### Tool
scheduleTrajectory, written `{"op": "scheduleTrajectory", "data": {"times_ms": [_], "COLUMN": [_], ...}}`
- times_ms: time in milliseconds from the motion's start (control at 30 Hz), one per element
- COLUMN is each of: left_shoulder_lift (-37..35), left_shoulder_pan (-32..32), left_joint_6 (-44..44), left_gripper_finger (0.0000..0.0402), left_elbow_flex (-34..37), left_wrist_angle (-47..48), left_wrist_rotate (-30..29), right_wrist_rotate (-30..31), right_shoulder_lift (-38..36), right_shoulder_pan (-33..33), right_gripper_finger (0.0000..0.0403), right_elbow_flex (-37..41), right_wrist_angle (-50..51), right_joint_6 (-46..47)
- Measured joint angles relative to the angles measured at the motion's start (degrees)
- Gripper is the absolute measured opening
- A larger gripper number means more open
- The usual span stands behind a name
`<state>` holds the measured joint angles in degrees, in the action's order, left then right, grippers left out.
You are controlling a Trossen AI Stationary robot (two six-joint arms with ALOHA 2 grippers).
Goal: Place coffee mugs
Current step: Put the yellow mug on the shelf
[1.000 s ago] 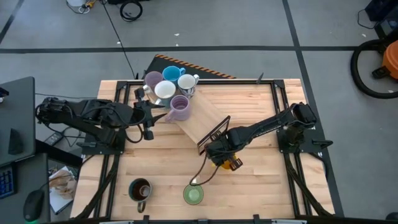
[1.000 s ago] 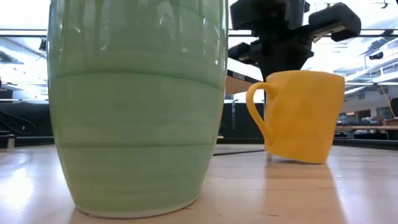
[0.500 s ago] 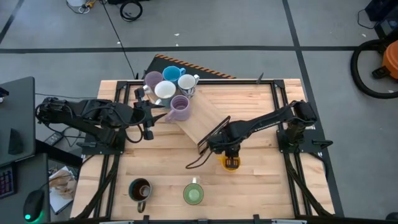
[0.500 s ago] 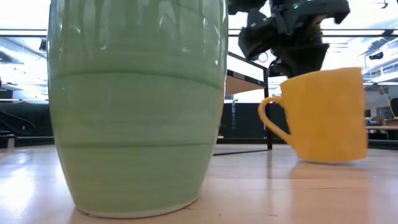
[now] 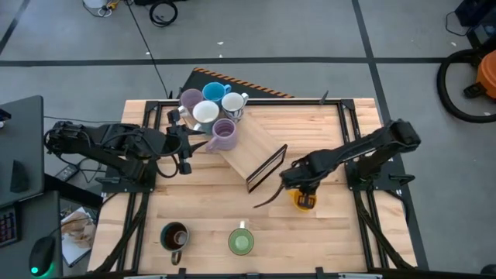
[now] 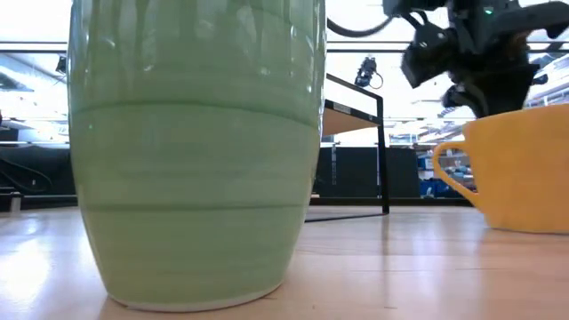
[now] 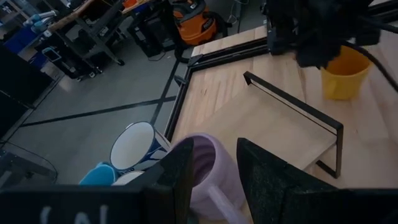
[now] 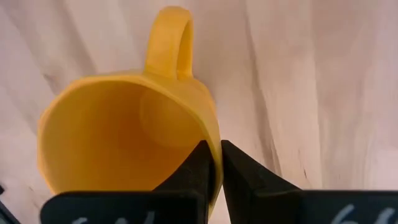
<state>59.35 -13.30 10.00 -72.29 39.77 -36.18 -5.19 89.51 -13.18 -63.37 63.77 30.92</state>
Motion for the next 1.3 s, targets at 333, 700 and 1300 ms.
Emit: {"op": "scheduleTrajectory", "data": {"times_ms": [333,700,1300], "left_shoulder_lift": [0.0,0.0,0.0], "left_shoulder_pan": [0.0,0.0,0.0], "left_joint_6": [0.1,0.1,-0.3], "left_gripper_finger": [0.0128,0.0128,0.0128], "left_elbow_flex": [0.0,0.0,0.0], "left_wrist_angle": [0.0,0.0,0.8], "left_wrist_rotate": [0.0,0.0,0.0], "right_wrist_rotate": [1.1,1.2,-0.3], "right_shoulder_lift": [-15.2,-18.5,-22.1], "right_shoulder_pan": [12.4,22.8,18.9], "right_gripper_finger": [0.0033,0.0075,0.0188], "right_elbow_flex": [13.3,16.6,6.3], "right_wrist_angle": [-2.5,-6.3,6.0], "right_joint_6": [8.0,7.0,-3.6]}}
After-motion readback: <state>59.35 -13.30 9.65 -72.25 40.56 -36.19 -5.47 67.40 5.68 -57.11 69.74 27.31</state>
